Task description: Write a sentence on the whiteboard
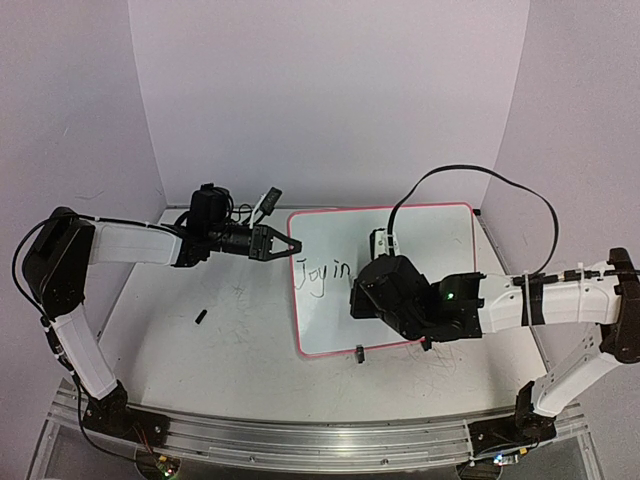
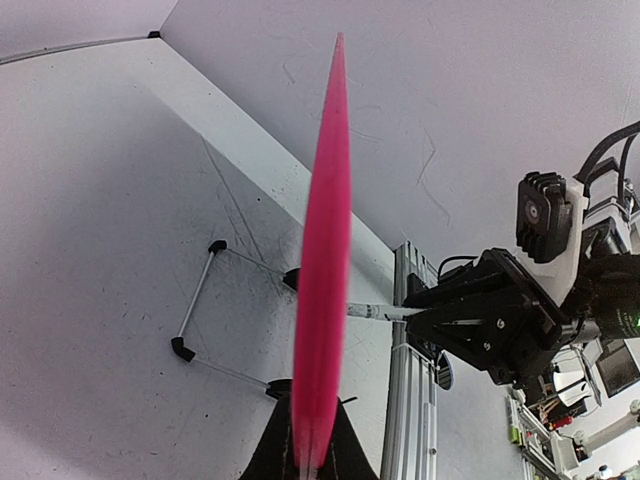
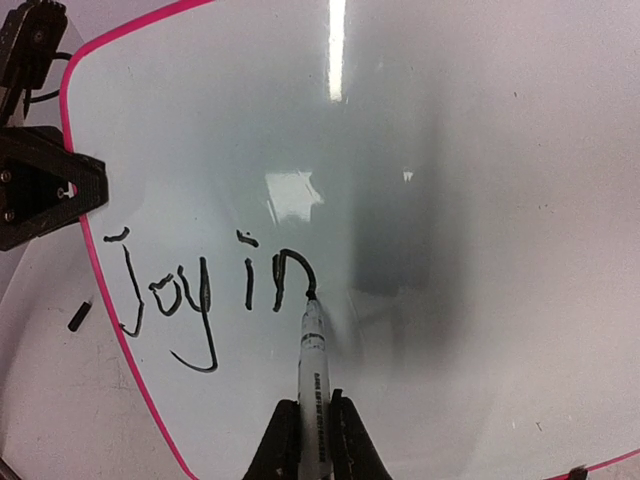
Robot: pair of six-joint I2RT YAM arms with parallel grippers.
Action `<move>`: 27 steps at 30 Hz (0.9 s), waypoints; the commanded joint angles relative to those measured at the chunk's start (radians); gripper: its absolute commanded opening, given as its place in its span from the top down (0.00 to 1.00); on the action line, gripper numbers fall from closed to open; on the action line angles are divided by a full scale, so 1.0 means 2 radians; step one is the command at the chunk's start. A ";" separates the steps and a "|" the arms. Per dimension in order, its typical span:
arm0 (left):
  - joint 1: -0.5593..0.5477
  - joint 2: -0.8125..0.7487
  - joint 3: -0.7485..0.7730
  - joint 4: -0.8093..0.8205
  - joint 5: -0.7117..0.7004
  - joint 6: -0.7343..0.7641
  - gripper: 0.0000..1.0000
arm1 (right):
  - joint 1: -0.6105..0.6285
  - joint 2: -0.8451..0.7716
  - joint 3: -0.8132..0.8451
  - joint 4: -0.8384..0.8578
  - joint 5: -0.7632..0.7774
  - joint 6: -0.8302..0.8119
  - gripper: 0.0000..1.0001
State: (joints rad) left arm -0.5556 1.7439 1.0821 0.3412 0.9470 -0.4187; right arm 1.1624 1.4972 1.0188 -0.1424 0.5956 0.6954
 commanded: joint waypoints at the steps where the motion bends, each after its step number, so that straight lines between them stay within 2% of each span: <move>1: 0.001 -0.010 0.001 -0.007 -0.002 -0.013 1.00 | -0.001 -0.004 -0.010 -0.020 -0.002 0.007 1.00; 15: 0.001 -0.008 0.001 -0.007 -0.004 -0.013 1.00 | -0.001 -0.008 0.001 -0.022 -0.005 0.005 1.00; 23: 0.001 -0.006 -0.002 -0.007 -0.013 -0.017 1.00 | 0.004 -0.093 0.027 -0.031 -0.010 -0.006 1.00; 27: 0.001 -0.004 0.003 -0.009 -0.017 -0.027 0.85 | 0.003 -0.132 0.008 -0.033 0.003 -0.010 1.00</move>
State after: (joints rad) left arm -0.5556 1.7439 1.0821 0.3424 0.9438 -0.4208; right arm 1.1667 1.3141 1.0218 -0.2002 0.5665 0.6944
